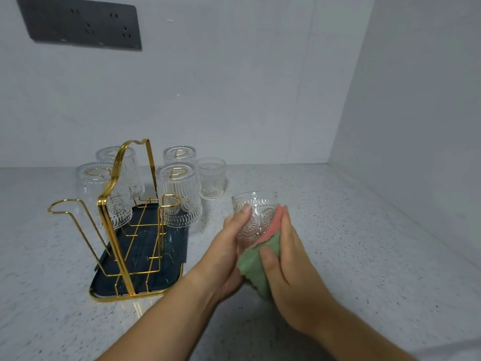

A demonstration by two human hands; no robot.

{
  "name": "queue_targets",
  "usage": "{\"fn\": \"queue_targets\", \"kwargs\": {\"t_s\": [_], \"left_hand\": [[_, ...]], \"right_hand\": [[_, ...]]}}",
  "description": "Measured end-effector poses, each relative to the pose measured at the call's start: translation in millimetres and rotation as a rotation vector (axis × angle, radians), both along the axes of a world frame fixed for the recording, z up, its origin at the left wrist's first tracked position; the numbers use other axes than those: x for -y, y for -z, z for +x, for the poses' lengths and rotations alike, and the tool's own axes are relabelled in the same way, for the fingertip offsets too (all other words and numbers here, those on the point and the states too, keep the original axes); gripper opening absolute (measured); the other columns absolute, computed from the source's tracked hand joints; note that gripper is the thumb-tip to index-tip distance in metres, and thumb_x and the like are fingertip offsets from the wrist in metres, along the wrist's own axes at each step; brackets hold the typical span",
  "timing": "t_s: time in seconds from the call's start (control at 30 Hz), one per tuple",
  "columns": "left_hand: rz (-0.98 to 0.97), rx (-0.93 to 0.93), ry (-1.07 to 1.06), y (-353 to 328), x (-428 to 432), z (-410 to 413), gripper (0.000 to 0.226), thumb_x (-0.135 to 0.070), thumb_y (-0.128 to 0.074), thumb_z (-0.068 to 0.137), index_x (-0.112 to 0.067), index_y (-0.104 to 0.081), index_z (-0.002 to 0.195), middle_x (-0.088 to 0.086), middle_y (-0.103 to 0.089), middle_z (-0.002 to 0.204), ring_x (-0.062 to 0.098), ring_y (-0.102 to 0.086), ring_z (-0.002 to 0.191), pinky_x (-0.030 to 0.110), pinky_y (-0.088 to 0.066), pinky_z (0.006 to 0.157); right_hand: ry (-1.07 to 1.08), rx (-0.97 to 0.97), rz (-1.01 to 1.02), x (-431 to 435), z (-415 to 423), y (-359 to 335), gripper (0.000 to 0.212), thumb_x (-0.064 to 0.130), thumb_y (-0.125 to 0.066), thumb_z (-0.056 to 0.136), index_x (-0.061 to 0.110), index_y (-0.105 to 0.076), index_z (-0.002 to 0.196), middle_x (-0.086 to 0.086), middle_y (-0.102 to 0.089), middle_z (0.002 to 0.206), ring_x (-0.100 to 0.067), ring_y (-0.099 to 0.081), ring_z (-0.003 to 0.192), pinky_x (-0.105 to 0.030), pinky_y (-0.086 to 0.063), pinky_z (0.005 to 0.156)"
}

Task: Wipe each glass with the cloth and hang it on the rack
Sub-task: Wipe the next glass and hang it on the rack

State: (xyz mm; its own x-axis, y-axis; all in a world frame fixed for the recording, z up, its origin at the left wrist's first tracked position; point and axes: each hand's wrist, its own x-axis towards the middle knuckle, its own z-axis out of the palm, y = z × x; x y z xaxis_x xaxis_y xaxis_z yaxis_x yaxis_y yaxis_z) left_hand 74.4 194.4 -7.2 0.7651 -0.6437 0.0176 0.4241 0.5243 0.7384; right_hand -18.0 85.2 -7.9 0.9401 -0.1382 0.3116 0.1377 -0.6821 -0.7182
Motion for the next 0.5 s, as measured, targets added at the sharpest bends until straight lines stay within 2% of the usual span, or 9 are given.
{"fn": "queue_targets", "kwargs": {"t_s": [0.07,0.13,0.17,0.2,0.27,0.3,0.37,0.43,0.5], "left_hand": [[0.079,0.043,0.032,1,1,0,0.073,-0.048,-0.067,0.097,-0.007,-0.047,0.154,0.021,-0.057,0.151,0.038,-0.053,0.142,0.051,-0.044,0.115],[0.099,0.044,0.075,3,2,2,0.056,-0.049,-0.049,0.104,-0.017,-0.058,0.149,0.017,-0.058,0.151,0.036,-0.053,0.139,0.054,-0.043,0.11],[0.074,0.02,0.085,3,1,1,0.053,-0.049,-0.043,0.105,-0.021,-0.063,0.145,0.016,-0.06,0.149,0.036,-0.056,0.134,0.058,-0.041,0.111],[0.05,-0.009,0.091,0,1,-1,0.053,-0.049,-0.04,0.105,-0.022,-0.066,0.142,0.016,-0.062,0.148,0.035,-0.059,0.129,0.059,-0.04,0.111],[0.036,-0.035,0.069,1,-2,2,0.055,-0.048,-0.037,0.104,-0.019,-0.067,0.14,0.019,-0.061,0.148,0.034,-0.062,0.124,0.053,-0.045,0.106],[0.047,-0.022,0.034,0,-4,3,0.057,-0.047,-0.036,0.103,-0.017,-0.067,0.141,0.023,-0.057,0.151,0.035,-0.059,0.126,0.05,-0.044,0.105],[0.05,-0.013,0.009,0,-7,3,0.06,-0.047,-0.037,0.103,-0.011,-0.066,0.141,0.03,-0.047,0.156,0.034,-0.05,0.135,0.047,-0.036,0.112],[-0.001,-0.027,-0.001,1,-6,1,0.058,-0.045,-0.042,0.104,-0.005,-0.069,0.135,0.026,-0.059,0.147,0.036,-0.057,0.137,0.046,-0.037,0.12],[0.018,0.012,-0.005,1,-2,-1,0.059,-0.047,-0.058,0.099,-0.002,-0.067,0.136,0.024,-0.066,0.14,0.037,-0.062,0.133,0.049,-0.042,0.118]], "right_hand": [[0.02,-0.002,0.168,5,9,-13,0.072,0.064,-0.022,0.1,0.041,0.009,0.16,0.021,-0.021,0.165,0.013,-0.026,0.145,-0.024,-0.028,0.123],[0.072,-0.005,0.267,9,23,-33,0.066,0.06,-0.024,0.102,0.041,-0.002,0.161,0.033,-0.035,0.144,0.035,-0.04,0.113,0.003,-0.034,0.097],[0.093,-0.003,0.289,9,30,-41,0.062,0.056,-0.026,0.103,0.04,-0.008,0.161,0.036,-0.039,0.132,0.038,-0.041,0.103,0.006,-0.033,0.087],[0.102,0.013,0.296,9,36,-46,0.06,0.055,-0.027,0.104,0.039,-0.013,0.16,0.036,-0.043,0.129,0.032,-0.045,0.108,0.003,-0.033,0.089],[0.089,0.052,0.285,4,40,-44,0.062,0.056,-0.028,0.103,0.04,-0.011,0.161,0.022,-0.045,0.147,0.003,-0.047,0.135,-0.021,-0.038,0.111],[0.066,0.052,0.261,1,37,-38,0.064,0.057,-0.028,0.103,0.041,-0.006,0.161,0.015,-0.04,0.156,-0.004,-0.043,0.141,-0.029,-0.036,0.117],[-0.004,0.034,0.208,-3,25,-21,0.066,0.055,-0.028,0.103,0.043,0.003,0.16,0.016,-0.029,0.162,0.002,-0.035,0.145,-0.028,-0.032,0.121],[-0.035,0.021,0.121,-2,10,-8,0.073,0.059,-0.027,0.099,0.041,0.011,0.16,0.024,-0.015,0.164,0.011,-0.02,0.148,-0.024,-0.023,0.124],[-0.018,0.015,0.057,1,0,0,0.08,0.065,-0.024,0.095,0.04,0.016,0.159,0.025,-0.009,0.166,0.011,-0.013,0.15,-0.025,-0.02,0.125]]}}
